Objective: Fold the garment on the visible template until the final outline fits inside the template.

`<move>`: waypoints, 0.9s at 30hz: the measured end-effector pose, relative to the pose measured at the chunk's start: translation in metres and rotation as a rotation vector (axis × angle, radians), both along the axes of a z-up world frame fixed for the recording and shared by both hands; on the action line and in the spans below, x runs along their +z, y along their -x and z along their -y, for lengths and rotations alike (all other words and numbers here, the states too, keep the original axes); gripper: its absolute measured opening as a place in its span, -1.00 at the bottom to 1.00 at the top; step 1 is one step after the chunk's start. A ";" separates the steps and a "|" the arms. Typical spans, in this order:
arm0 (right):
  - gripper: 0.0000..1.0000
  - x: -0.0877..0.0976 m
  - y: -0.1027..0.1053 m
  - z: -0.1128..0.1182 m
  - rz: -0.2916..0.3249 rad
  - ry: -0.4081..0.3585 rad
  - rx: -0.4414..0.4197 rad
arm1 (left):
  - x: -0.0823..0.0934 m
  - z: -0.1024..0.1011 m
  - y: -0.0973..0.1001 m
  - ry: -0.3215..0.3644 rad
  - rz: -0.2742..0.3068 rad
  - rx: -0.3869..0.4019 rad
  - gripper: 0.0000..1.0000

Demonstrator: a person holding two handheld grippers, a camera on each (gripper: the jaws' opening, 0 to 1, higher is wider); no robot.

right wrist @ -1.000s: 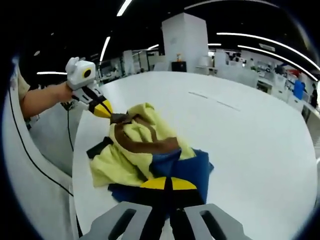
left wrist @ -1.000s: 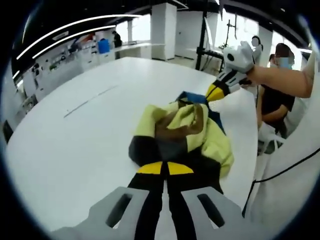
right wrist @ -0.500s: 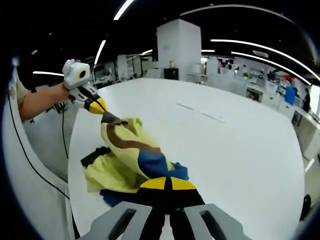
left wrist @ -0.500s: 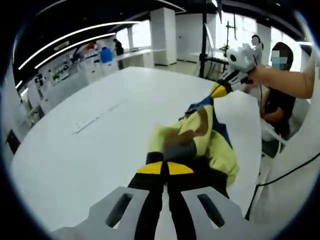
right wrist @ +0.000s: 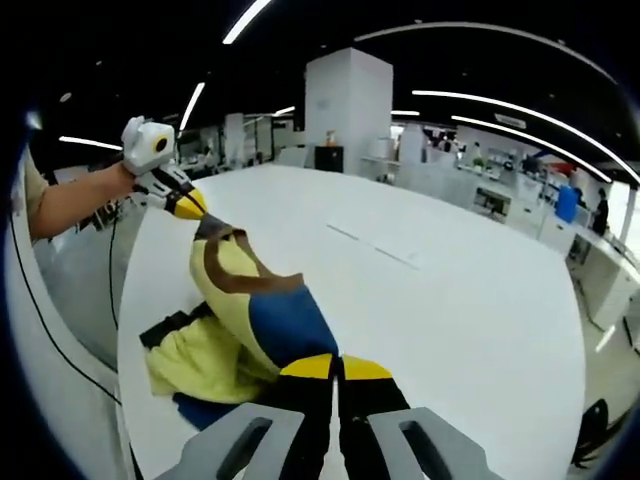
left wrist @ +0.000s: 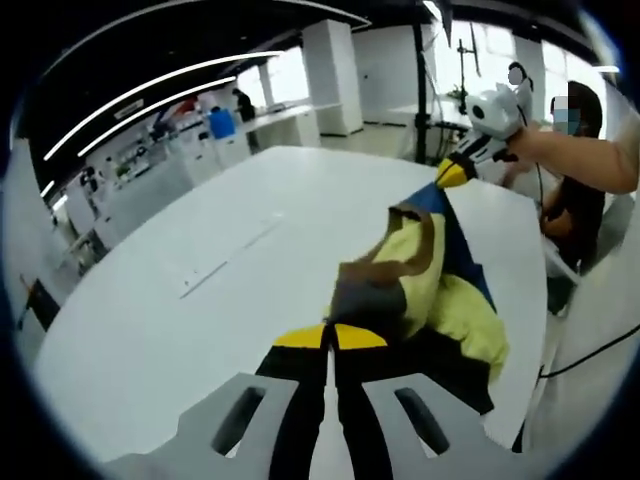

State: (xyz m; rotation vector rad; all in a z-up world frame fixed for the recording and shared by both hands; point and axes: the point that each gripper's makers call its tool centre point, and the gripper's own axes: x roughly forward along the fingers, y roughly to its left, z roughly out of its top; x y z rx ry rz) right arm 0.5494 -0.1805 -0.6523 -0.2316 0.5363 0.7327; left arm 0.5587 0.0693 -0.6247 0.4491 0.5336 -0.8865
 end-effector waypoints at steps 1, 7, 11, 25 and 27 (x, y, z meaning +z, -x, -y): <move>-1.00 -0.001 -0.003 0.001 -0.002 0.005 -0.001 | 0.000 0.000 -0.005 -0.009 0.002 0.000 -1.00; -1.00 0.000 -0.016 0.007 -0.007 0.006 -0.012 | 0.001 0.004 -0.025 -0.025 0.012 0.003 -1.00; -1.00 0.000 -0.024 0.010 -0.013 0.013 -0.016 | 0.000 0.007 -0.039 -0.039 0.014 0.005 -1.00; -1.00 -0.012 -0.056 0.017 -0.137 0.046 -0.030 | -0.017 0.012 -0.077 -0.069 -0.044 0.013 -1.00; -1.00 -0.015 -0.061 0.018 -0.140 0.052 -0.030 | -0.023 0.012 -0.081 -0.073 -0.053 0.018 -1.00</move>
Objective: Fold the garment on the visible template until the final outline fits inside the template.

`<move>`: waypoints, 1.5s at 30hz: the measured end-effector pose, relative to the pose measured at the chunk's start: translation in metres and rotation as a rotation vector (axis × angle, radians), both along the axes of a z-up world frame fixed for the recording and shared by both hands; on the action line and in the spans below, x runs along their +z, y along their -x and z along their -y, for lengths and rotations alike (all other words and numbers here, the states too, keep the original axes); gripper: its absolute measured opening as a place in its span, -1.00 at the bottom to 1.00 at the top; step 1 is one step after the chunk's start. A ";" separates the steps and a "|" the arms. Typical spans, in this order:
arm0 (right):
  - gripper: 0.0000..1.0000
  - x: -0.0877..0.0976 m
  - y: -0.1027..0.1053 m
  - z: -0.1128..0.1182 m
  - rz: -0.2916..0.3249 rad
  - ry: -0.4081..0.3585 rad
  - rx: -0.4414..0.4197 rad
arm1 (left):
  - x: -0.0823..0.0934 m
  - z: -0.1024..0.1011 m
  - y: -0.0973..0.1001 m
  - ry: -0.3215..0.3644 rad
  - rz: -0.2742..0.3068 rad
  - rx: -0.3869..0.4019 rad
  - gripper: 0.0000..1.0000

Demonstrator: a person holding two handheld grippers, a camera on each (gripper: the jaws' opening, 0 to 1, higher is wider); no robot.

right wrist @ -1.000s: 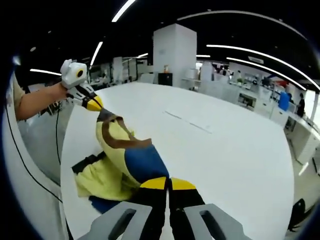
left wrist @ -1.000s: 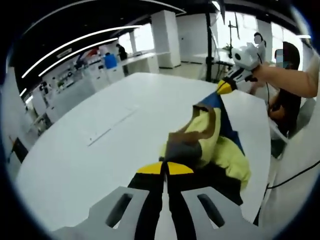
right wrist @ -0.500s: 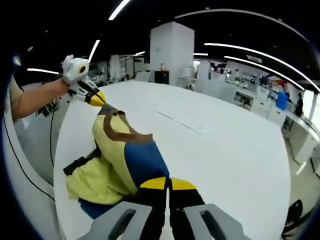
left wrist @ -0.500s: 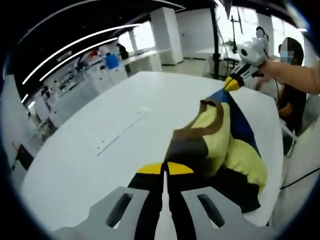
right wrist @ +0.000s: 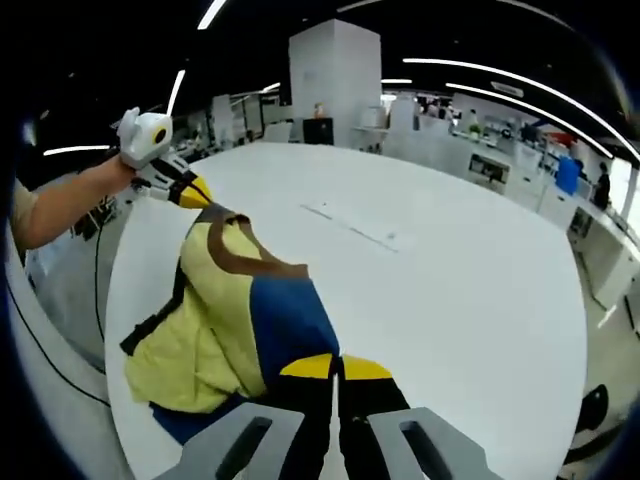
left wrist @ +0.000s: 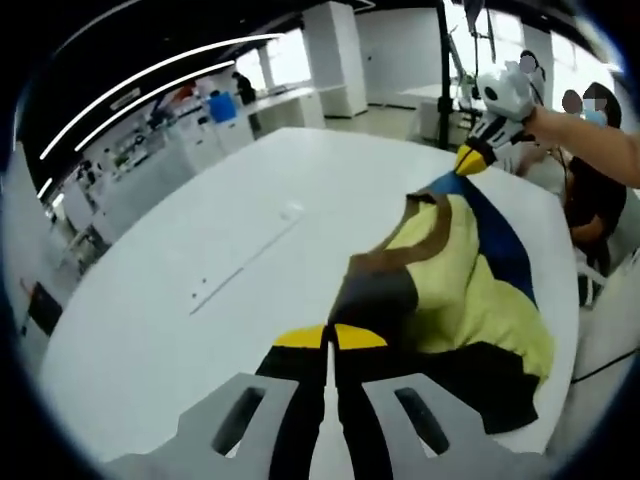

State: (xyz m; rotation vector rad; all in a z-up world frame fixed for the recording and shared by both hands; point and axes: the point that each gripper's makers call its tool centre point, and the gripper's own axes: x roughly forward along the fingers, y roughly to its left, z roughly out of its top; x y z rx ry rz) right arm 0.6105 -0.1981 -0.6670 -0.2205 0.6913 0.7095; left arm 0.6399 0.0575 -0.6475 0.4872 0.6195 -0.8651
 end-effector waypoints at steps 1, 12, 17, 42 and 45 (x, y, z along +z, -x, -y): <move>-1.00 -0.002 -0.003 0.000 -0.001 0.006 0.003 | -0.004 0.000 -0.003 -0.003 -0.006 0.004 -1.00; -1.00 -0.028 -0.029 0.000 -0.018 0.064 0.022 | -0.037 0.000 -0.028 -0.053 -0.046 0.024 -1.00; -1.00 -0.041 -0.037 -0.002 -0.033 0.090 0.029 | -0.055 -0.002 -0.036 -0.095 -0.072 0.030 -1.00; -1.00 -0.095 -0.043 -0.008 -0.130 0.164 0.043 | -0.111 -0.009 -0.049 -0.205 -0.172 0.051 -1.00; -1.00 -0.092 -0.045 -0.009 -0.112 0.166 0.041 | -0.109 -0.009 -0.051 -0.210 -0.160 0.056 -1.00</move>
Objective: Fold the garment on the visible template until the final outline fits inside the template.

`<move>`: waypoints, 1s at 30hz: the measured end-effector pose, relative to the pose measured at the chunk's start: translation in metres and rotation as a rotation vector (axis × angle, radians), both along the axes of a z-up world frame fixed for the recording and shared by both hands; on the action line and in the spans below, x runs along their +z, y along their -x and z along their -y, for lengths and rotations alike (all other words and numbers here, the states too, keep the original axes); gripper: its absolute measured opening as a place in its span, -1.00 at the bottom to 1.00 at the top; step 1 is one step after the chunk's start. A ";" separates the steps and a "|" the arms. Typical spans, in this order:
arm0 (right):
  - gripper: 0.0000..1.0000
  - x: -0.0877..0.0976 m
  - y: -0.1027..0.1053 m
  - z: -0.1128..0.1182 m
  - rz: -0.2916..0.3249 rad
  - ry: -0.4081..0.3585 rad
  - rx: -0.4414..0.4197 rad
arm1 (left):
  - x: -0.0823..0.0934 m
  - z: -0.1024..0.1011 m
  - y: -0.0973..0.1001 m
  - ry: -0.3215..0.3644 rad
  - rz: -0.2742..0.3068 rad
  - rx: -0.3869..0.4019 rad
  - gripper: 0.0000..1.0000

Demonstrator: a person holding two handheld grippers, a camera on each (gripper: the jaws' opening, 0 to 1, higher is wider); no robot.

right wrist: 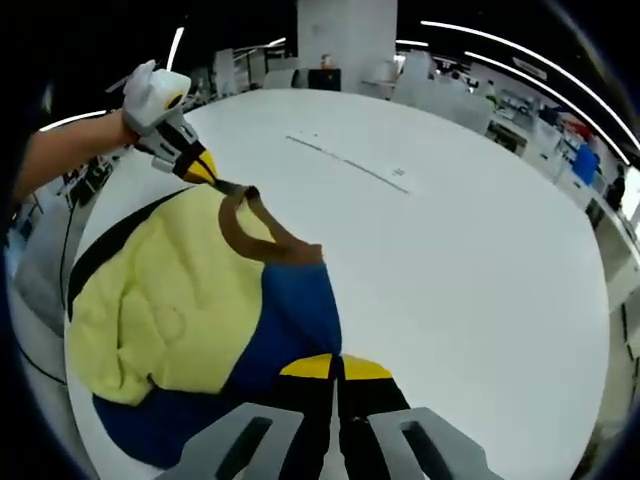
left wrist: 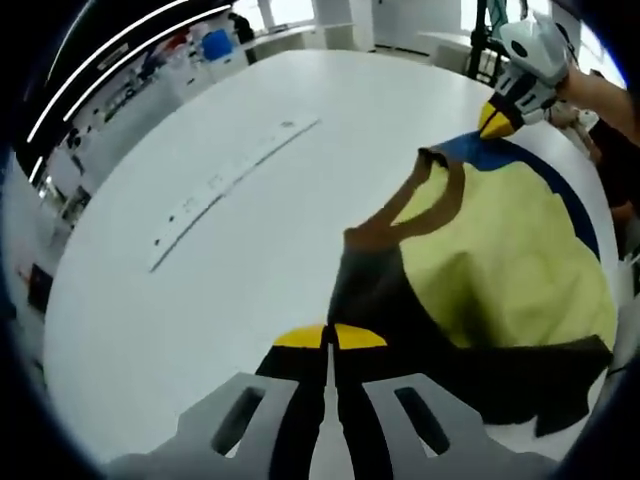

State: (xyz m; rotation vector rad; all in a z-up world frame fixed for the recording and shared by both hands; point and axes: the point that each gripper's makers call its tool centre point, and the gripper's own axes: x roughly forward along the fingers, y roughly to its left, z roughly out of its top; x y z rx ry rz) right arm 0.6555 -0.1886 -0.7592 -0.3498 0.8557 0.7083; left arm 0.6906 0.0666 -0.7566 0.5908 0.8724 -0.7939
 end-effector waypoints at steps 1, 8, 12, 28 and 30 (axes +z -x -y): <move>-1.00 0.002 -0.001 -0.001 0.008 -0.006 -0.003 | 0.003 0.001 -0.002 0.005 0.011 0.001 -1.00; -0.78 0.015 0.000 -0.004 0.033 -0.062 -0.035 | 0.014 0.000 -0.002 0.041 0.024 0.038 -0.90; -0.71 0.017 0.005 -0.003 0.035 -0.069 -0.038 | 0.024 0.002 -0.001 0.088 0.032 0.071 -0.72; -0.58 0.038 0.037 -0.005 0.038 -0.178 -0.107 | 0.042 0.001 0.029 0.189 0.053 0.133 -0.23; -0.58 0.040 0.042 -0.005 0.034 -0.192 -0.116 | 0.045 0.000 0.030 0.206 0.053 0.145 -0.24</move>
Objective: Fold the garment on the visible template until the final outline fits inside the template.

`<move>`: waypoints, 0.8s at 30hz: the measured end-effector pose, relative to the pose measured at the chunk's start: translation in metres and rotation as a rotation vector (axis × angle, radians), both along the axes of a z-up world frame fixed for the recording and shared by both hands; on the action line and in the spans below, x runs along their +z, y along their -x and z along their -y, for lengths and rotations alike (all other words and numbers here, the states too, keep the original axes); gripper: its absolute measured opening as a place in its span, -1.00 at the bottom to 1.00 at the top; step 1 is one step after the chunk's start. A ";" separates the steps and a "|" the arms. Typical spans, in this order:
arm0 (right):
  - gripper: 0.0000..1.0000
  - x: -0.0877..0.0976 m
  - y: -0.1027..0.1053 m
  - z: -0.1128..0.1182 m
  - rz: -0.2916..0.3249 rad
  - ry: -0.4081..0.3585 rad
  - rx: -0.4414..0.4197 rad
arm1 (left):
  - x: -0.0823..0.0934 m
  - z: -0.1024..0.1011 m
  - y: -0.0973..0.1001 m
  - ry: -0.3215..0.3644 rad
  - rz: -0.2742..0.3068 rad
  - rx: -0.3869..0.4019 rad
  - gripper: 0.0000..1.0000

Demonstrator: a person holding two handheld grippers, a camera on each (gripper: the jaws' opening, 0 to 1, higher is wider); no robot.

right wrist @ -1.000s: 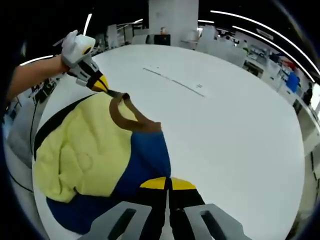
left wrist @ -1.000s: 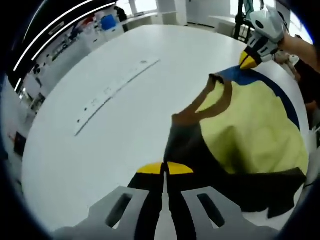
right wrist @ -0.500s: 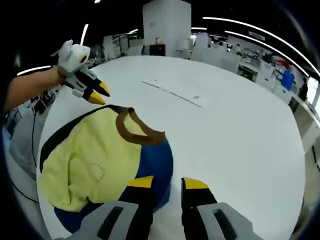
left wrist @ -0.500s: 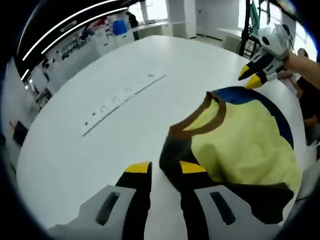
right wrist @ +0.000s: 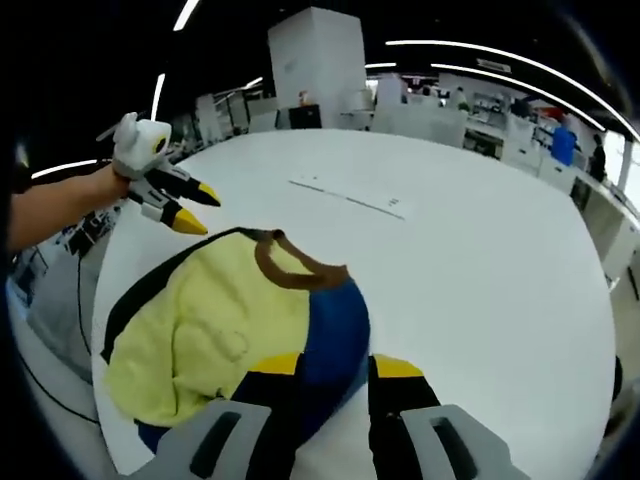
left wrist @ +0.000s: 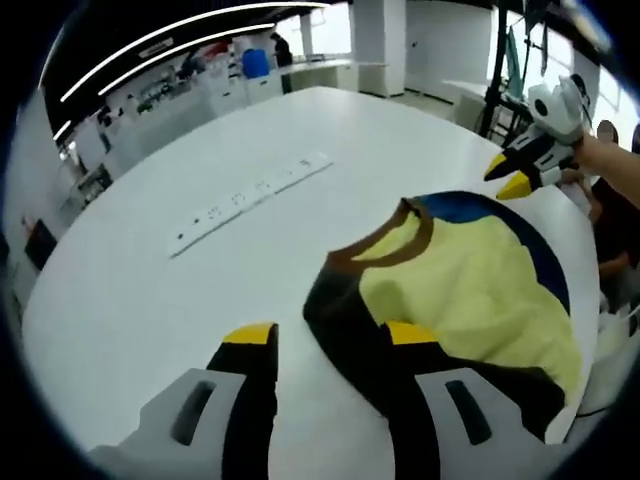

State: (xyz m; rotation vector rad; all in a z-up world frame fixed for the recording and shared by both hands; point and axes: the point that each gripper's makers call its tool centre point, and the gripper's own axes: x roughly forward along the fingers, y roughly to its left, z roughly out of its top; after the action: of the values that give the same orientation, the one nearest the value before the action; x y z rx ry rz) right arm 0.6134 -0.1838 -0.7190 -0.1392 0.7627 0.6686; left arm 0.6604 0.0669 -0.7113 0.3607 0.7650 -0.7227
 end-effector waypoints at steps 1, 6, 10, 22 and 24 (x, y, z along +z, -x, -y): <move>-0.58 0.001 0.002 0.000 -0.004 -0.004 -0.001 | 0.002 0.001 0.003 0.004 0.002 0.001 -0.22; -0.55 0.006 0.013 0.000 0.008 -0.003 -0.007 | 0.014 0.003 0.015 0.026 0.031 0.007 -0.18; -0.52 0.009 0.020 0.000 0.015 0.004 -0.009 | 0.017 0.003 0.023 0.040 0.038 0.014 -0.12; -0.46 0.015 0.044 -0.003 0.024 -0.028 -0.034 | 0.016 -0.002 0.054 0.062 0.021 0.019 -0.13; -0.47 0.015 0.049 -0.004 0.021 -0.032 -0.039 | 0.018 -0.002 0.059 0.065 0.022 0.019 -0.13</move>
State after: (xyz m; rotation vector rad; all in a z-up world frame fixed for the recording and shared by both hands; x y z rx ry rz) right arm 0.5648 -0.1801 -0.7041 -0.1013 0.7322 0.6411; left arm 0.6015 0.0688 -0.6931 0.3012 0.7213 -0.7228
